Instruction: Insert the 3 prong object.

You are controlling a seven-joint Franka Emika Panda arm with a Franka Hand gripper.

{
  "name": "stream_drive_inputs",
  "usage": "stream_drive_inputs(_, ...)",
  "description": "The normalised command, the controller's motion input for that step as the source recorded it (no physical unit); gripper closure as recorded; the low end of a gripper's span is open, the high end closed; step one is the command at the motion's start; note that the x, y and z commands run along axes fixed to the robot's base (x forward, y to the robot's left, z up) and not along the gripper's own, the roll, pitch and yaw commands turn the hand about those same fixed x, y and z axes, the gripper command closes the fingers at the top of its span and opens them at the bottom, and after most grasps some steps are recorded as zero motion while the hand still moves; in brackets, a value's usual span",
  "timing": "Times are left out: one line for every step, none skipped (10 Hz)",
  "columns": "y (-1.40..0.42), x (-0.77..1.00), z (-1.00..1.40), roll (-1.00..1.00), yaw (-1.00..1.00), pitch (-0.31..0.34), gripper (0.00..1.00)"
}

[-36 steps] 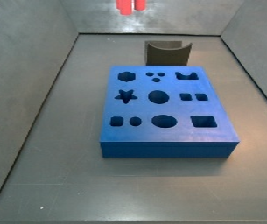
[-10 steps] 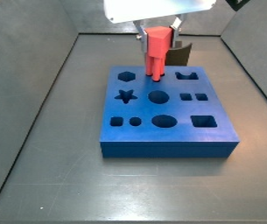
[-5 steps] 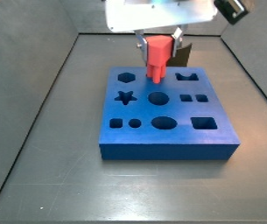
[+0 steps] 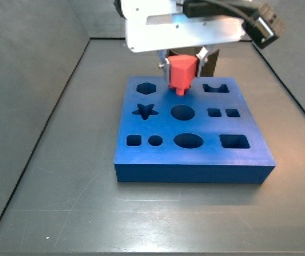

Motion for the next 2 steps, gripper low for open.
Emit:
stream_drive_inputs(0.0, 0.0, -0.03, -0.05, 0.0, -0.053, 1.0)
stream_drive_inputs(0.0, 0.0, 0.0, 0.0, 0.0, 0.0, 1.0)
